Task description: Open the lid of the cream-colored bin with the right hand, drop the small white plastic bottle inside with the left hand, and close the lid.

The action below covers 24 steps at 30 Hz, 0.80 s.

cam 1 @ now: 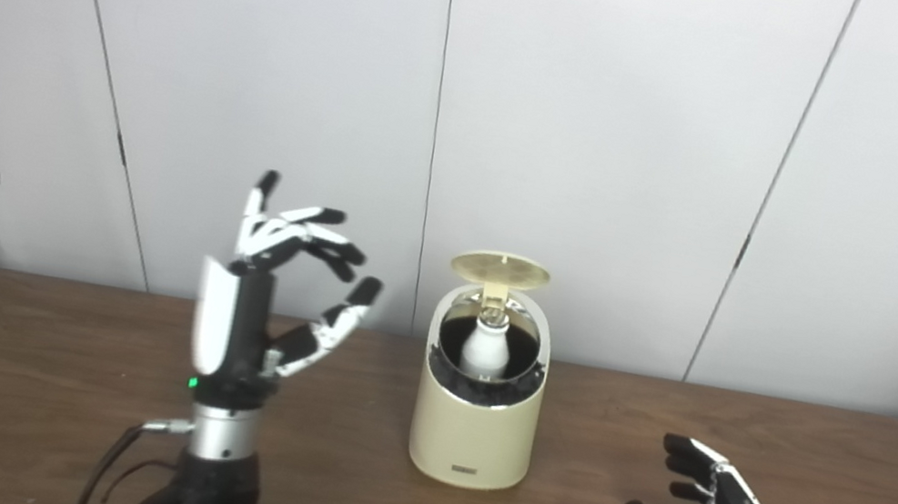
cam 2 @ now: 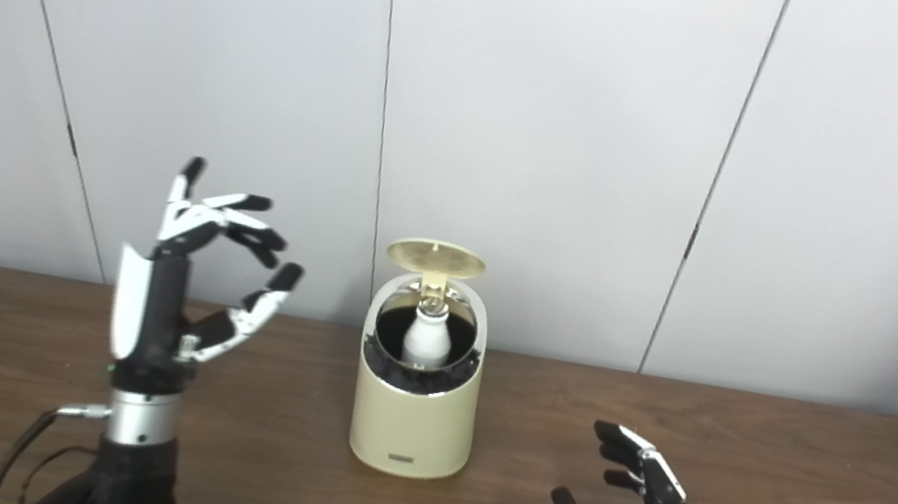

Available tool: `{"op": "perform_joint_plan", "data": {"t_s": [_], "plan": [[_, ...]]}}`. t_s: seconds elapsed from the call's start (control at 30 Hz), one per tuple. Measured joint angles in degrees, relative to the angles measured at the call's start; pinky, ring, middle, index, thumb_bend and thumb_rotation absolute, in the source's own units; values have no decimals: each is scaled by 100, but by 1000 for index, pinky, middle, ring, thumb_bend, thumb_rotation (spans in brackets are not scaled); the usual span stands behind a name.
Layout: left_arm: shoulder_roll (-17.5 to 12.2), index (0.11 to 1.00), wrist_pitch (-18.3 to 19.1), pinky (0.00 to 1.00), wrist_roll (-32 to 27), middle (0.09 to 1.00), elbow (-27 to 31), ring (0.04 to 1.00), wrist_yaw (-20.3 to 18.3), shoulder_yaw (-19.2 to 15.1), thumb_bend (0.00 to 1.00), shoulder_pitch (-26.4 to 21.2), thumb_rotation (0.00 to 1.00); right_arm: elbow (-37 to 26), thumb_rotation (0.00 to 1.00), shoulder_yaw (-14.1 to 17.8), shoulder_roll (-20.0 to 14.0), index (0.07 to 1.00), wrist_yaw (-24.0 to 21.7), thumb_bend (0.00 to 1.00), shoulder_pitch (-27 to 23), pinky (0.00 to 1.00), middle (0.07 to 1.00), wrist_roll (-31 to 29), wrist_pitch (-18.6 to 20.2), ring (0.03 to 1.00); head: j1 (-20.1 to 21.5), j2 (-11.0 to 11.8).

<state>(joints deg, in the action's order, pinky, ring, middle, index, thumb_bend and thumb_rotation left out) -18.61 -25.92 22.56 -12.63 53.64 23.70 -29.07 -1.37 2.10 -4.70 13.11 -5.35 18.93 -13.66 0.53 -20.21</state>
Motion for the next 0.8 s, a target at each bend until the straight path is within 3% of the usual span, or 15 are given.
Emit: {"op": "perform_joint_plan", "data": {"t_s": [0.17,0.23,0.3,0.33,0.37,0.43,0.5,0.53,0.6,0.67,0.8], "plan": [[-219,479,0,1000,-321,418,419,672,-284,-434,500,571,72,201,7,133,-98,737,38,263,-129,659,756,-112,-355,741,-44,-9],[-311,485,0,714,-457,495,532,604,-431,-626,500,795,71,217,263,167,-224,765,37,297,-188,691,787,-113,-464,778,-44,0],[-395,488,2,546,-572,538,667,558,-569,-795,497,1032,69,92,455,157,-424,799,-29,343,-231,721,816,44,-435,810,-35,0],[-424,491,2,503,-605,567,727,552,-649,-864,492,1139,68,-73,569,135,-556,829,-142,400,-238,750,843,141,-354,837,-27,-9],[-435,492,2,489,-616,577,744,550,-709,-904,491,1200,67,-263,609,92,-698,838,-266,420,-249,760,852,231,-275,846,-18,-9],[-434,496,2,527,-735,632,773,603,-867,-966,482,1310,75,-576,721,-22,-918,883,-571,495,-379,808,902,399,-142,896,-9,-9],[-427,499,6,569,-960,682,883,655,-1258,-962,477,1371,83,-841,829,-156,-1113,927,-866,598,-587,866,942,598,11,952,-9,-9],[-420,617,4,607,-1106,721,922,695,-1468,-958,389,1384,356,-962,879,-206,-1190,958,-1041,687,-679,912,971,648,118,976,0,-9],[-414,744,5,672,-1369,784,939,760,-1900,-959,334,1403,676,-1328,936,-323,-1389,991,-1503,845,-864,974,996,690,515,996,0,0],[-408,808,6,740,-1503,836,939,818,-2273,-993,377,1429,832,-1787,948,-398,-1558,999,-2030,953,-1031,996,1000,733,1071,1000,9,-26],[-312,855,7,790,-1651,875,931,862,-2946,-1190,438,1437,902,-2195,970,-558,-1712,1000,-2709,998,-1520,1000,1000,908,1705,1000,44,-35]]}}
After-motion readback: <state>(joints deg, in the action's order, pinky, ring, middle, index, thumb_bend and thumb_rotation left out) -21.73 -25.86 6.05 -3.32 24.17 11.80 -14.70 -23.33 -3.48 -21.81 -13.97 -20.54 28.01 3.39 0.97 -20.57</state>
